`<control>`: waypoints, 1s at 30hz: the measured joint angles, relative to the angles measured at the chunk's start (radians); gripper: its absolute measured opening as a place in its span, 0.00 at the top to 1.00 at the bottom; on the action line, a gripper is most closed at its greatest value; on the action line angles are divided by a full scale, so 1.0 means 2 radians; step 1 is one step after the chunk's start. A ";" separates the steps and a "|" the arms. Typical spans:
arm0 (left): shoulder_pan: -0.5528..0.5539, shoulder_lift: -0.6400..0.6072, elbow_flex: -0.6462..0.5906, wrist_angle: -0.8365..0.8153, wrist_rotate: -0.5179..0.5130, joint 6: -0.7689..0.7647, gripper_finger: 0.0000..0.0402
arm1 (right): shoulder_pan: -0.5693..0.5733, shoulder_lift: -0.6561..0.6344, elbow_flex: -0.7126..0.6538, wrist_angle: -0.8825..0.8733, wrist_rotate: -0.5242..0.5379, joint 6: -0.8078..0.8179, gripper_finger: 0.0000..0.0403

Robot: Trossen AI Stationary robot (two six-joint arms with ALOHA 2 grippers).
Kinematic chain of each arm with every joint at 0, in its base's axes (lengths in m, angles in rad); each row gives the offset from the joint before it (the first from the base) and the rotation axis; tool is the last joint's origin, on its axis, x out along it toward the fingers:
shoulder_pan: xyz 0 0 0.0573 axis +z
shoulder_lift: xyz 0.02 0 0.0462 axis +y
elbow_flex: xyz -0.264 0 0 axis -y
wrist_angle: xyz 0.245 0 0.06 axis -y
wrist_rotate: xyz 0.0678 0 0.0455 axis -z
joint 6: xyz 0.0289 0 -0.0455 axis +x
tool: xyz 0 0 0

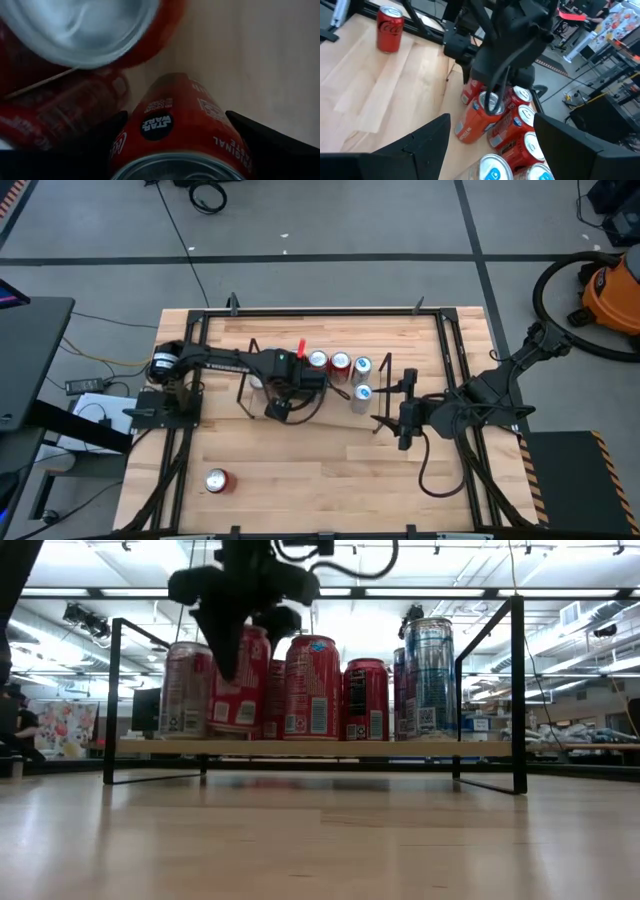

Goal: Place canned beverage on shelf
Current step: Put the red-white soda can on the shelf aligned with the other red-white soda can

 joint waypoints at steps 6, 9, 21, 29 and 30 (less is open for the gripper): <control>0.017 0.000 -0.002 0.020 0.000 -0.003 0.21 | -0.013 0.000 0.000 0.000 0.005 -0.003 0.26; 0.022 0.000 -0.002 0.030 0.013 -0.009 0.21 | -0.021 0.000 0.000 0.001 -0.001 -0.004 0.26; 0.032 0.000 -0.002 0.032 0.028 -0.059 0.20 | -0.025 0.000 0.000 0.002 -0.002 -0.014 0.26; 0.028 0.000 -0.002 0.034 0.026 -0.064 0.08 | -0.025 0.000 0.000 0.002 -0.003 -0.014 0.26; 0.028 0.000 -0.002 0.034 0.027 -0.064 0.06 | -0.025 0.000 0.000 0.002 -0.003 -0.014 0.26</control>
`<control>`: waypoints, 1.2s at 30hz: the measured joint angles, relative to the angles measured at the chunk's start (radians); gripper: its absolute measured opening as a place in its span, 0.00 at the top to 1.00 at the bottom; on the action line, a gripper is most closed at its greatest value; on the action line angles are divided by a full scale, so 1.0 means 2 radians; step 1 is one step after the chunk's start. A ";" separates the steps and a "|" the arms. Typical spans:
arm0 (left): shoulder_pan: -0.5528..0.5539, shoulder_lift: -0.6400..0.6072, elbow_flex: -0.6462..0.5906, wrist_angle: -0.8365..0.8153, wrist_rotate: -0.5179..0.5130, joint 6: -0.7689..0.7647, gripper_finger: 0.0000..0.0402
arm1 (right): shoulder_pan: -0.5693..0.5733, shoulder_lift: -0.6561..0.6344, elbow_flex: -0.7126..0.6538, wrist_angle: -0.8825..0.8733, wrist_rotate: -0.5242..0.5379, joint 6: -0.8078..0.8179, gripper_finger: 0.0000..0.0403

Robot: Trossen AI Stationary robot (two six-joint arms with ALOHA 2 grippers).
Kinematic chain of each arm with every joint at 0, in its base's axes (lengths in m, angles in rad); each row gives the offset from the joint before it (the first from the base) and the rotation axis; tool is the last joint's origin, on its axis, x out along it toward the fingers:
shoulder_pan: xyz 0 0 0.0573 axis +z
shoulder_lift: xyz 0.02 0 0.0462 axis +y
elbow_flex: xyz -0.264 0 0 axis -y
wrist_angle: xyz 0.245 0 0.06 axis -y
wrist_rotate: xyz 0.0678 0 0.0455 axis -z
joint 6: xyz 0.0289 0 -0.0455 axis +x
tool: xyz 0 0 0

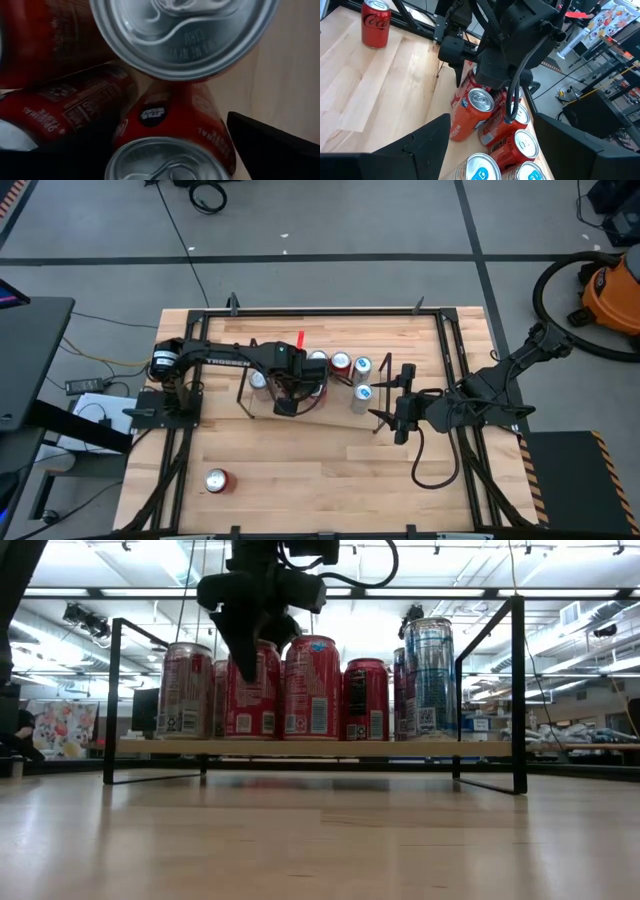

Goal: Place canned beverage on shelf
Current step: Put the red-white soda can on the shelf aligned with the other red-white soda can, then put the red-black soda can on the shelf aligned with the other red-black soda can

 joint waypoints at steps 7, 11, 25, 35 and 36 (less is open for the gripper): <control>-0.001 0.000 0.000 -0.001 -0.007 0.005 0.02 | 0.000 0.000 0.000 0.000 0.000 0.000 0.26; -0.004 0.000 0.016 -0.016 -0.029 0.008 0.02 | 0.000 0.000 0.000 0.000 0.000 -0.001 0.26; -0.050 0.000 0.164 -0.144 -0.058 -0.066 0.01 | 0.000 0.000 0.000 0.001 0.000 -0.012 0.26; -0.178 0.000 0.173 -0.171 0.041 -0.312 0.01 | -0.001 0.000 0.000 0.035 0.000 -0.076 0.26; -0.197 0.000 0.162 -0.171 0.043 -0.335 0.01 | -0.001 0.000 0.000 0.038 0.000 -0.084 0.26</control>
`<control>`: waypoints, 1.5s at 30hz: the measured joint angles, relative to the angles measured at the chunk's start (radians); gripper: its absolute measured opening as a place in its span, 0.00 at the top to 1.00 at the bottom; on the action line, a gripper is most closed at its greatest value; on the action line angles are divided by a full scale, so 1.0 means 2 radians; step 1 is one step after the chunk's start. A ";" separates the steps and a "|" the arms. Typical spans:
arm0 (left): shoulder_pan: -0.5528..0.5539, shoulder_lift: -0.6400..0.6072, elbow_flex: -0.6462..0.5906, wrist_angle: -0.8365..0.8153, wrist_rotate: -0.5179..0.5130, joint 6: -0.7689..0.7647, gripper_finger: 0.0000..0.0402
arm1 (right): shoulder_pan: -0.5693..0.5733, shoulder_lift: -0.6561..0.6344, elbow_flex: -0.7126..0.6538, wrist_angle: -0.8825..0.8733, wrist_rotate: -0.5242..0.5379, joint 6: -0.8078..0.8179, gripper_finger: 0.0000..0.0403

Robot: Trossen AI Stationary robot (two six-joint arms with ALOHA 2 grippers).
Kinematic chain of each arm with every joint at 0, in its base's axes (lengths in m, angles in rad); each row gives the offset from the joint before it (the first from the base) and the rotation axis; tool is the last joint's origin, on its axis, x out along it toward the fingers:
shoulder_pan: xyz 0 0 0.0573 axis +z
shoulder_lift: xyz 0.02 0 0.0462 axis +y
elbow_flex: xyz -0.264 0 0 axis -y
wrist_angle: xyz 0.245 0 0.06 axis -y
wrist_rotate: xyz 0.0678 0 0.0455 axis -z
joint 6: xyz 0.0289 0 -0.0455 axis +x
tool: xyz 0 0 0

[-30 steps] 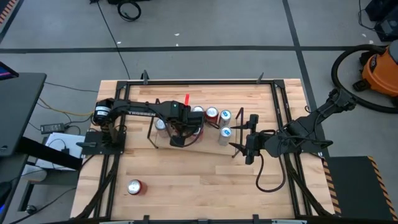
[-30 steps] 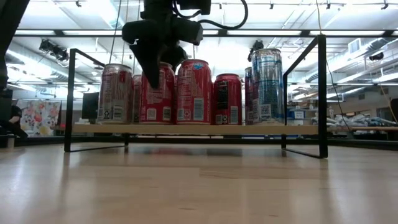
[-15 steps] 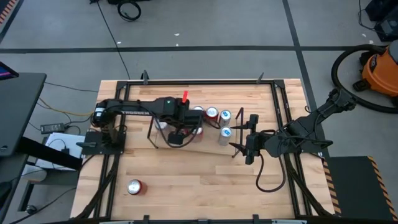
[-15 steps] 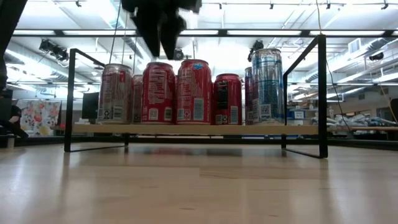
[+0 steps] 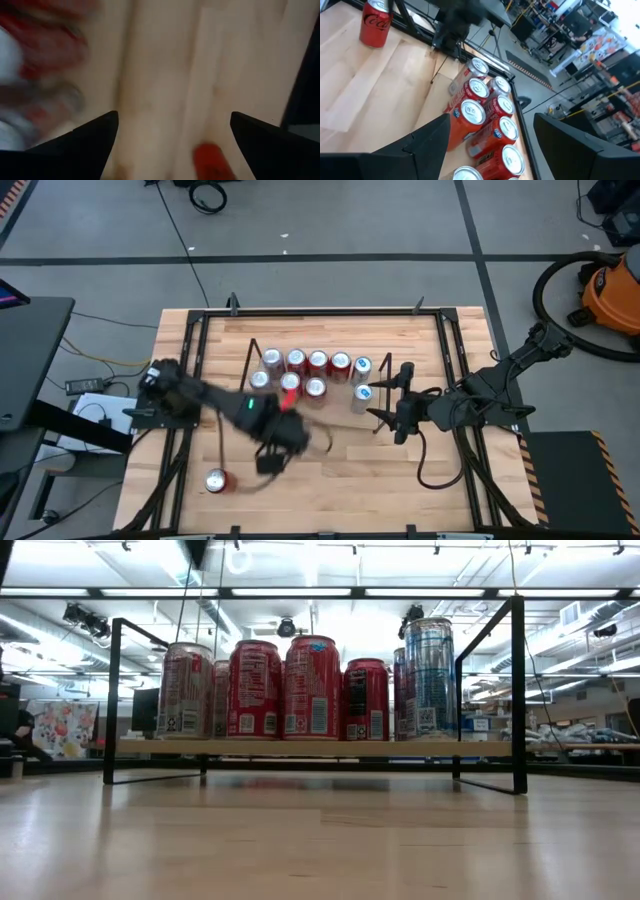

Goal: Place canned beverage on shelf
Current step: Put the red-black soda can on the shelf aligned with the other red-black soda can

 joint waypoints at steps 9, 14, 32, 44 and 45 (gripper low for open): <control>-0.152 0.001 -0.047 0.009 -0.013 -0.253 0.01 | -0.024 0.000 0.000 0.050 -0.062 -0.070 0.26; -0.221 0.000 -0.064 -0.009 -0.063 -0.388 0.01 | -0.058 0.000 0.000 0.069 -0.121 -0.075 0.26; -0.335 -0.042 -0.141 -0.007 -0.022 -0.670 0.02 | -0.115 0.000 -0.003 0.105 -0.224 -0.068 0.26; -0.370 -0.042 -0.147 0.007 -0.017 -0.766 0.02 | -0.115 0.000 -0.020 0.151 -0.223 -0.090 0.26; -0.370 -0.042 -0.147 0.008 -0.025 -0.766 0.02 | -0.115 0.000 -0.020 0.151 -0.223 -0.090 0.26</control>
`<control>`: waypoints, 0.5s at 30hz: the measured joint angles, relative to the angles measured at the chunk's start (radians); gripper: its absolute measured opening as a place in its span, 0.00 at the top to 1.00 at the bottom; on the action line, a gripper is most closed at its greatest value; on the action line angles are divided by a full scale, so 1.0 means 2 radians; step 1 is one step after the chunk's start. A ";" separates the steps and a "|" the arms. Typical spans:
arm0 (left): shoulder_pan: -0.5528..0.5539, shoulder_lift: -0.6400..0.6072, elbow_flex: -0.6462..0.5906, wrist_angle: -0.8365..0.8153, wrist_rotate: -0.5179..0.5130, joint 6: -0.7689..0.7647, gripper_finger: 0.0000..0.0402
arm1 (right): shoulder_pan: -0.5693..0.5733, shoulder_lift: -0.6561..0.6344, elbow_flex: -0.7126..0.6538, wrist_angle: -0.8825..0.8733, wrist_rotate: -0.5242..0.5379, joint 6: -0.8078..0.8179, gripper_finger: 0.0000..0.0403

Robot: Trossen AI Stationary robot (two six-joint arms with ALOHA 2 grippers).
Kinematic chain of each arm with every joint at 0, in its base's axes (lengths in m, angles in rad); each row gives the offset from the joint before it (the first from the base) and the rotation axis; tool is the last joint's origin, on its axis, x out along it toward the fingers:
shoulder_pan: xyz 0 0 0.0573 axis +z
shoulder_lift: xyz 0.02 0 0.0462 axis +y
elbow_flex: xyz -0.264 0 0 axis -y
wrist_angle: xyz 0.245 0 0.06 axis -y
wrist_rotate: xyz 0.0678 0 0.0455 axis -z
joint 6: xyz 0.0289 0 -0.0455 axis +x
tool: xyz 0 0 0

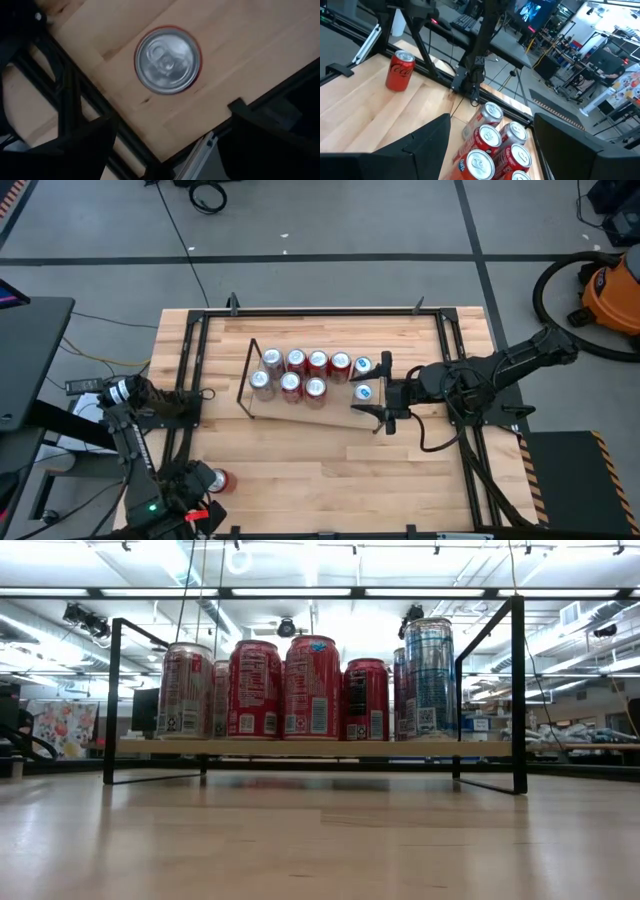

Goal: Place canned beverage on shelf
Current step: Put the red-black soda can on the shelf aligned with the other red-black soda can

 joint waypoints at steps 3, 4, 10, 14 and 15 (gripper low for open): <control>0.002 0.000 0.000 0.000 -0.010 0.000 0.02 | 0.000 0.000 0.000 0.000 0.000 0.002 0.26; 0.002 0.001 -0.001 0.000 -0.011 0.000 0.02 | 0.000 0.000 0.000 0.000 0.000 0.002 0.26; 0.002 0.002 -0.072 0.072 0.007 0.010 0.02 | 0.000 0.000 0.000 0.000 0.000 0.002 0.26; 0.004 0.001 -0.100 0.079 0.022 0.011 0.02 | 0.000 0.000 0.000 0.000 0.000 0.002 0.26; 0.004 0.000 -0.105 0.083 0.022 0.011 0.02 | 0.000 0.000 0.000 0.000 0.000 0.002 0.26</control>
